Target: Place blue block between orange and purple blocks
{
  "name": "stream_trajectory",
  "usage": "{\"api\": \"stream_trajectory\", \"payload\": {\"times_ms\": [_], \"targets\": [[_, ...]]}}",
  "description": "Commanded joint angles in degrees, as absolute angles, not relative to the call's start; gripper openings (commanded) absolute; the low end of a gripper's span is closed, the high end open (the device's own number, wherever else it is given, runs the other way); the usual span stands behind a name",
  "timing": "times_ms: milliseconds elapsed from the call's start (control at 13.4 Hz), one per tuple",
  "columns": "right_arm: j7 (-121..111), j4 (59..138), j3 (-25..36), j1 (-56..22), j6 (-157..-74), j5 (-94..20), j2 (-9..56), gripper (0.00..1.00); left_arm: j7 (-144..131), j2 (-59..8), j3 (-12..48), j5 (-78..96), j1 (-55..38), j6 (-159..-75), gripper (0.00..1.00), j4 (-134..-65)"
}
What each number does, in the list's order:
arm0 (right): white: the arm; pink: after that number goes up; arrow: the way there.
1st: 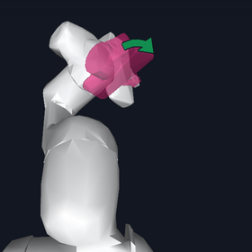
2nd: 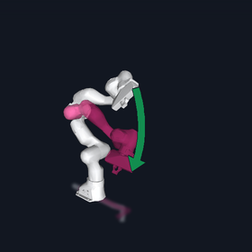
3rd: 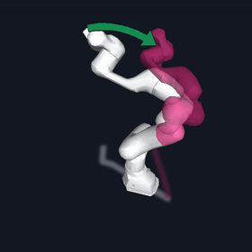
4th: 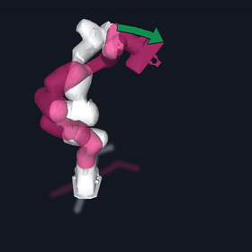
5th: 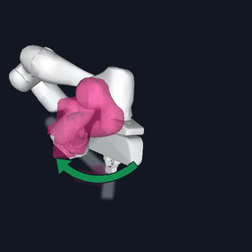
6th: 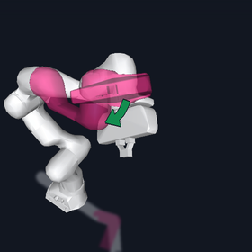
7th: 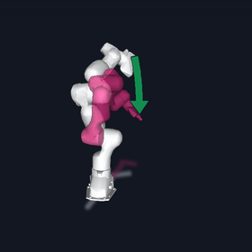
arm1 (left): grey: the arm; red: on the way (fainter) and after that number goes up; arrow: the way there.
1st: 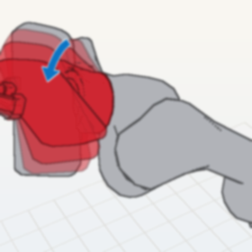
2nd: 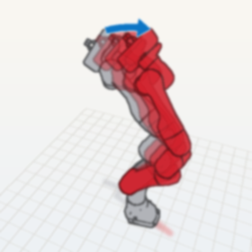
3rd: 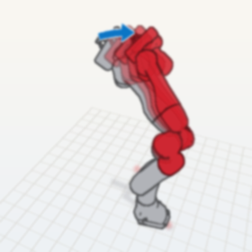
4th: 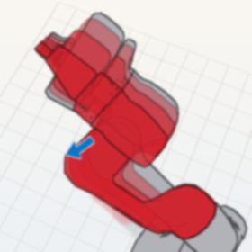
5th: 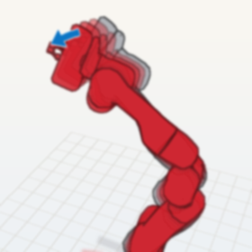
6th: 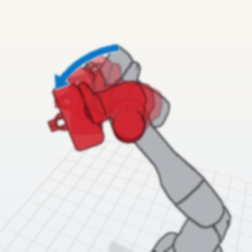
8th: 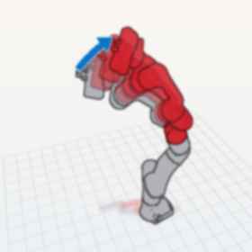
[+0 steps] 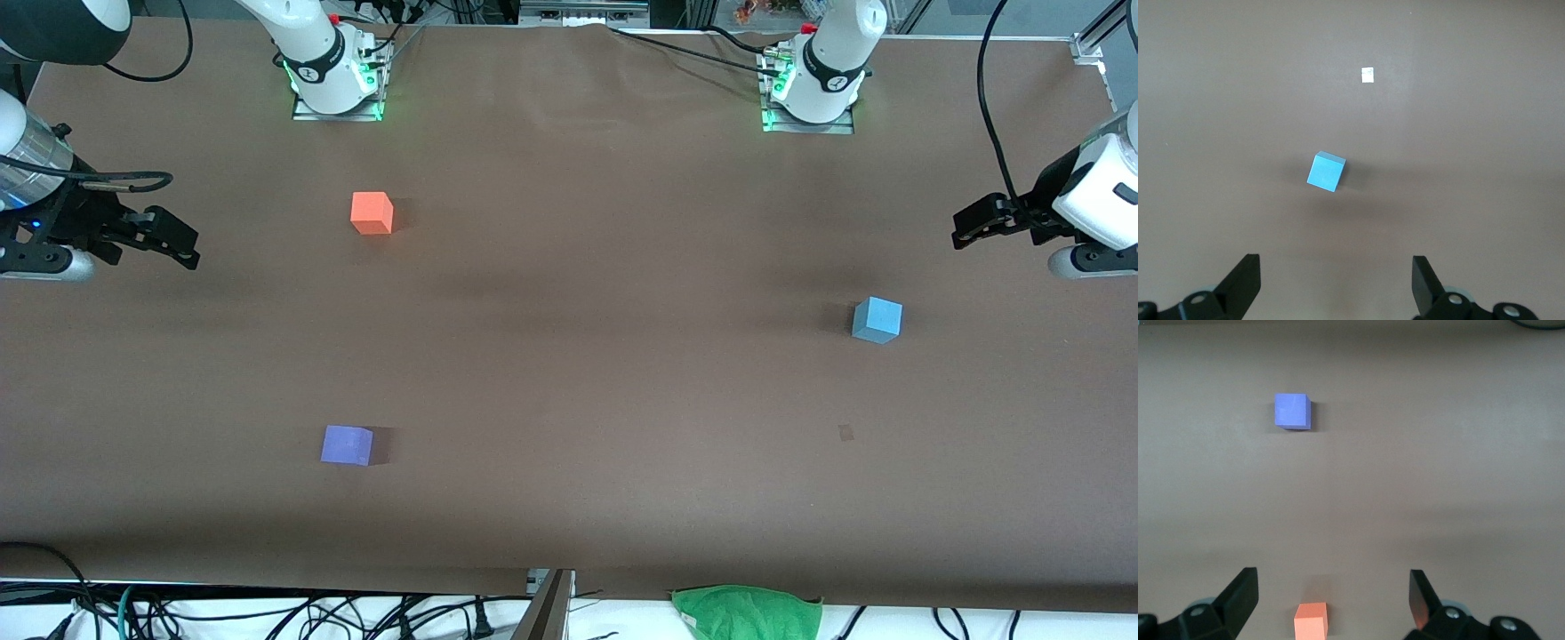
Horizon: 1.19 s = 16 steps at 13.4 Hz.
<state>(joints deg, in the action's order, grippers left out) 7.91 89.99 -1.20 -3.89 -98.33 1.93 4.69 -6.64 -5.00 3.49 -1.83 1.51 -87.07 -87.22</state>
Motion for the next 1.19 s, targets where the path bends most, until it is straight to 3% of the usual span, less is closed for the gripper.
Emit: {"api": "stream_trajectory", "payload": {"times_ms": [0,1116], "targets": [[8.5,89.6,-1.1,-3.9,-98.3,1.1,4.7,1.0,-5.5,-5.9,3.6,-3.0,1.4,-85.6,1.0,-85.2],[8.5,89.5,-1.1,-3.9,-98.3,1.1,4.6,1.0,-5.9,-8.0,3.6,-2.4,1.0,-82.2,1.0,-82.0]]}}
